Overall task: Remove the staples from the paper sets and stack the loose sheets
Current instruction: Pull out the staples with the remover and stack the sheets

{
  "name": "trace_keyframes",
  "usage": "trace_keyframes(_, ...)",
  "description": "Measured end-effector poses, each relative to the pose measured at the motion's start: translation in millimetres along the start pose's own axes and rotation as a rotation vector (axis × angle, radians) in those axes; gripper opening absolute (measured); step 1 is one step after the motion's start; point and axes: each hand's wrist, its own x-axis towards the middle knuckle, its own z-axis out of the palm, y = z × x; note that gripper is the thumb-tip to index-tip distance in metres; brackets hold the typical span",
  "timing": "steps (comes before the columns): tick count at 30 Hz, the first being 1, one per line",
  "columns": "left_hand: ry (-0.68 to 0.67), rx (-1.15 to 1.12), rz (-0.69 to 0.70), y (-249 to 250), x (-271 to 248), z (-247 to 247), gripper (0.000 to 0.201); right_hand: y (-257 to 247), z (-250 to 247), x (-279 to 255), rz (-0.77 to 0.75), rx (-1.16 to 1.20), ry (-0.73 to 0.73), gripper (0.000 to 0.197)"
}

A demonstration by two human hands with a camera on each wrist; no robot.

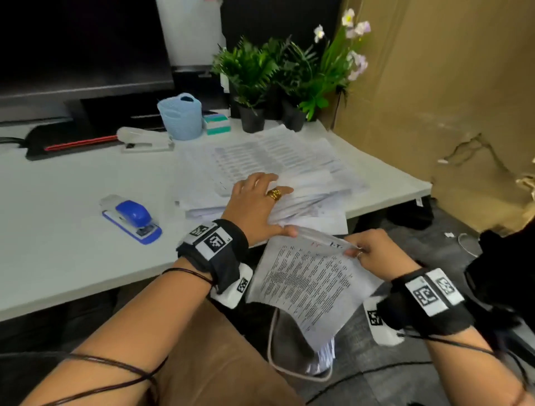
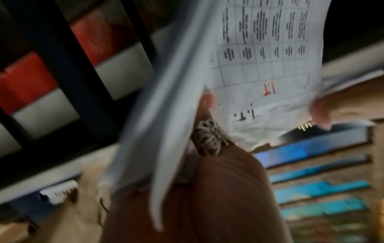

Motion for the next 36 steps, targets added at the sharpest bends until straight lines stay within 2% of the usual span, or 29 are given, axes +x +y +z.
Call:
trace_keyframes(2, -0.068, 0.101, -0.051, 1.7, 2.5, 20.7, 0.086, 28.8, 27.9, 4.5, 0.080, 0.050, -0.037, 0.041)
trace_keyframes(5, -0.068, 0.098, -0.076, 0.5, 8.5, 35.0, 0.086, 61.9, 68.6, 18.2, 0.213, 0.072, -0.132, 0.019)
trace_keyframes(6, -0.053, 0.092, -0.075, -0.5, 9.4, 36.1, 0.085, 70.7, 81.1, 22.2, 0.267, 0.084, -0.159, 0.017)
trace_keyframes(9, -0.013, 0.079, -0.069, -3.4, 10.9, 40.0, 0.083, 96.8, 120.0, 30.3, 0.427, 0.067, -0.232, 0.018)
trace_keyframes(11, 0.013, 0.073, -0.063, -3.7, 11.4, 42.3, 0.081, 112.5, 144.0, 30.8, 0.552, 0.032, -0.223, 0.029)
trace_keyframes(13, 0.023, 0.059, -0.056, -4.6, 11.8, 42.9, 0.078, 118.5, 158.5, 28.3, 0.630, -0.053, -0.206, 0.027)
trace_keyframes(15, 0.027, 0.057, -0.052, -5.8, 11.5, 44.1, 0.077, 118.2, 166.1, 26.6, 0.628, -0.130, -0.216, 0.018)
trace_keyframes(19, 0.040, 0.068, -0.047, -6.9, 12.3, 46.3, 0.074, 125.3, 168.5, 24.3, 0.648, -0.146, -0.218, 0.025)
trace_keyframes(22, 0.053, 0.060, -0.049, -6.6, 13.0, 44.7, 0.074, 130.2, 172.3, 22.0, 0.691, -0.041, -0.203, 0.021)
trace_keyframes(25, 0.058, 0.057, -0.051, -6.5, 13.2, 45.2, 0.074, 134.4, 181.6, 21.8, 0.679, 0.067, -0.205, 0.037)
trace_keyframes(26, 0.062, 0.061, -0.050, -6.3, 13.2, 45.4, 0.073, 134.9, 183.3, 22.4, 0.687, 0.068, -0.211, 0.036)
trace_keyframes(31, 0.060, 0.075, -0.047, -6.5, 13.2, 45.9, 0.072, 144.3, 182.4, 17.1, 0.704, -0.108, -0.187, 0.021)
trace_keyframes(36, 0.059, 0.077, -0.051, -6.7, 13.3, 45.9, 0.072, 152.1, 182.7, 7.8, 0.674, -0.159, -0.097, 0.021)
